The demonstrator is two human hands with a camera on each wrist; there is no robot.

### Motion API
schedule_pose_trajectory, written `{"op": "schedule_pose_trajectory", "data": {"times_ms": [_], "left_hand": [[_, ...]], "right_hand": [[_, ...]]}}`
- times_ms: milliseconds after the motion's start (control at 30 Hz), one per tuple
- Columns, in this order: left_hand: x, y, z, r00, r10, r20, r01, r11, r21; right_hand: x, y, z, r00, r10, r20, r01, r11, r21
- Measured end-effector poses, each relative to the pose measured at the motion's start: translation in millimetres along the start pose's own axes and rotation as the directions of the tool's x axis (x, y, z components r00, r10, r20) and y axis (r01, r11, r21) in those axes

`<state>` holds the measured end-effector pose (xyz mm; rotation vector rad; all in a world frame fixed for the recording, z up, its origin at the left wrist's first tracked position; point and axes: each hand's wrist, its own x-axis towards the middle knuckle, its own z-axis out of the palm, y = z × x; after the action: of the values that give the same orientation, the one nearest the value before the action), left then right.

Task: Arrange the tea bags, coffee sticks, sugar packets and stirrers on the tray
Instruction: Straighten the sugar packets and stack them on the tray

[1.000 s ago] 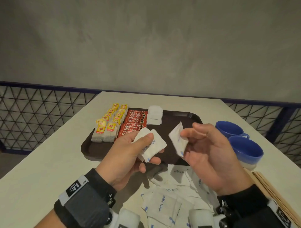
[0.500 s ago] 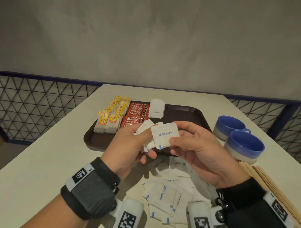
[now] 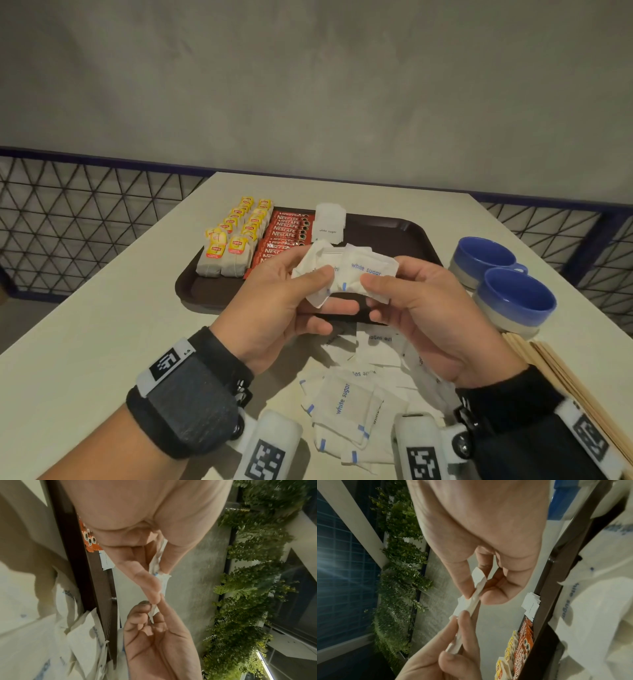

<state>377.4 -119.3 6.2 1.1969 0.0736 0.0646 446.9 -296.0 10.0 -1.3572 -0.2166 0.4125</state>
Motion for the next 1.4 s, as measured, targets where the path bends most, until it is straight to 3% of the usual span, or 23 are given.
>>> {"op": "schedule_pose_trajectory", "data": {"times_ms": [200,500,700,867,1067,1167,1300,1400], "left_hand": [[3,-2,-3,0.999,0.02,-0.043,-0.017,0.997,0.074],[3,-3,-3,1.0,-0.002,0.019,0.0,0.995,0.097],[4,-3,-5,1.0,-0.022,-0.001,0.021,0.997,0.078],[8,-1,-9,0.994,-0.036,-0.1,0.031,0.998,-0.05],[21,4,-31,0.968,-0.026,-0.249,-0.019,0.984,-0.174],[25,6,-37,0.962,-0.038,-0.272,-0.027,0.973,-0.23],[25,7,-37,0.966,-0.042,-0.256,-0.022,0.97,-0.242],[25,7,-35,0.97,-0.059,-0.235,0.005,0.974,-0.225]], "right_hand": [[1,3,1,0.999,-0.021,0.028,0.022,0.999,-0.038],[-2,1,4,0.998,-0.036,0.051,0.042,0.994,-0.104],[-7,-2,5,0.998,-0.02,0.066,0.032,0.982,-0.187],[-10,-11,1,1.0,-0.024,-0.015,0.019,0.957,-0.291],[12,-40,7,0.994,-0.023,-0.107,-0.008,0.96,-0.281],[46,-58,17,0.99,-0.124,-0.062,0.076,0.861,-0.502],[99,-64,23,0.995,-0.103,0.009,0.06,0.508,-0.859],[132,-61,20,1.0,-0.023,-0.011,-0.004,0.285,-0.959]]}}
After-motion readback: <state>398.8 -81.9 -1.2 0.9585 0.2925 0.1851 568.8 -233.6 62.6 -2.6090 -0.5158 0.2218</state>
